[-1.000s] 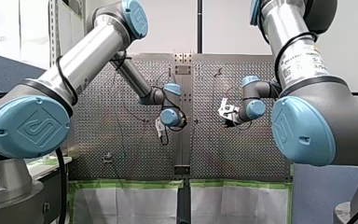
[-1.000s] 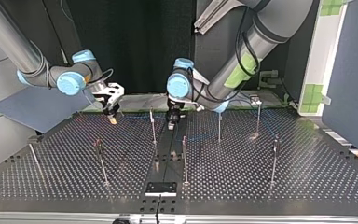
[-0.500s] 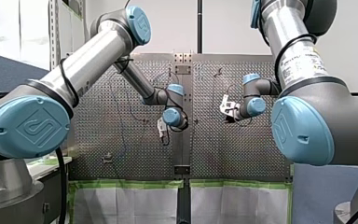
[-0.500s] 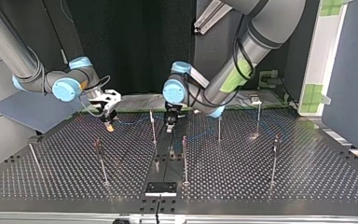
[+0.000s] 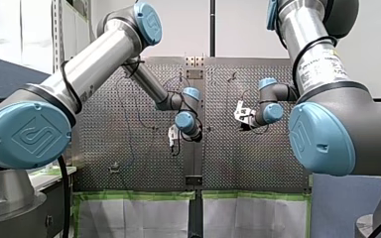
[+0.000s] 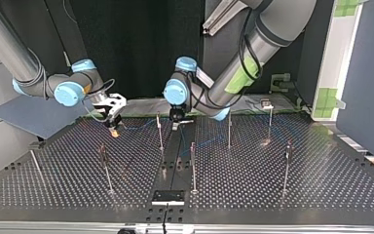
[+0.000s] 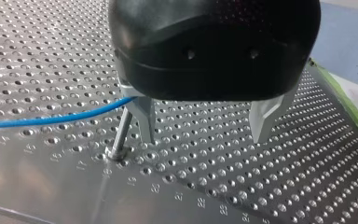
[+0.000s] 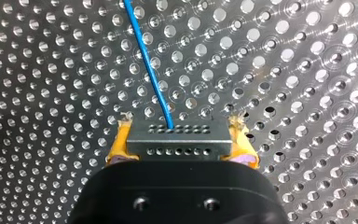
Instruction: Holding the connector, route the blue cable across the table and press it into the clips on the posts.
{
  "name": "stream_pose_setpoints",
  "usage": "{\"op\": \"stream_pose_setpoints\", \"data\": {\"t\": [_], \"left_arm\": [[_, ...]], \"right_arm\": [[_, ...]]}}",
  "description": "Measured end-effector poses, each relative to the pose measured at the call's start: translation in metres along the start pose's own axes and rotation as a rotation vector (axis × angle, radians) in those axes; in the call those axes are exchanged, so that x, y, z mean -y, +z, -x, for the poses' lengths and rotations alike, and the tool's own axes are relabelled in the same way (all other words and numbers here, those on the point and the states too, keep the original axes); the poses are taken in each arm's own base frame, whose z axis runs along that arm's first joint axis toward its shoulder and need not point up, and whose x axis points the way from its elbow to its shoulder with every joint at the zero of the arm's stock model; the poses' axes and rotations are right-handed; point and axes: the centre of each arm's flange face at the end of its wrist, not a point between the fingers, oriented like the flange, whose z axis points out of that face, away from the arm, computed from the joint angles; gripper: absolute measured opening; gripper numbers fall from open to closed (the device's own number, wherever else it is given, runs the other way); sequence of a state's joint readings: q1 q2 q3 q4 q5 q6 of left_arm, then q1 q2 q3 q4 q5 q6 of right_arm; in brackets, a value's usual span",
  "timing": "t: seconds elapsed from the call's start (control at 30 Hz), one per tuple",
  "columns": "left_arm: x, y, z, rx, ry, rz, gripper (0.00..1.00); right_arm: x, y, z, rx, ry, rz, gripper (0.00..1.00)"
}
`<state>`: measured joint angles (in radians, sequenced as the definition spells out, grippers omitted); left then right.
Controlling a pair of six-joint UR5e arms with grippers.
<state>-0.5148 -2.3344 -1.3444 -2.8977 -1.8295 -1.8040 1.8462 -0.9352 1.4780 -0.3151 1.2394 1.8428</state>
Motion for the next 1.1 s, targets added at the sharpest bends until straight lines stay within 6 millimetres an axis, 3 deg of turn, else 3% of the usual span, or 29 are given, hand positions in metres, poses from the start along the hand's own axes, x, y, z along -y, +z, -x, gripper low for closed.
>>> {"op": "stream_pose_setpoints", "data": {"t": [0.2, 0.5, 0.73, 1.1], "left_arm": [[0.003, -0.008, 0.004, 0.004, 0.002, 0.021, 1.00], [0.023, -0.046, 0.012, 0.023, 0.016, 0.005, 1.00], [0.046, -0.077, -0.001, -0.003, 0.041, 0.004, 1.00], [0.075, -0.102, -0.014, -0.002, 0.054, 0.005, 1.00]], "right_arm": [[0.000, 0.000, 0.000, 0.003, 0.000, 0.001, 0.00], [0.000, -0.001, 0.001, 0.007, 0.001, 0.002, 0.00], [-0.001, -0.001, 0.001, 0.009, 0.001, 0.004, 0.00], [-0.005, -0.002, 0.000, 0.010, 0.003, 0.011, 0.00]]}}
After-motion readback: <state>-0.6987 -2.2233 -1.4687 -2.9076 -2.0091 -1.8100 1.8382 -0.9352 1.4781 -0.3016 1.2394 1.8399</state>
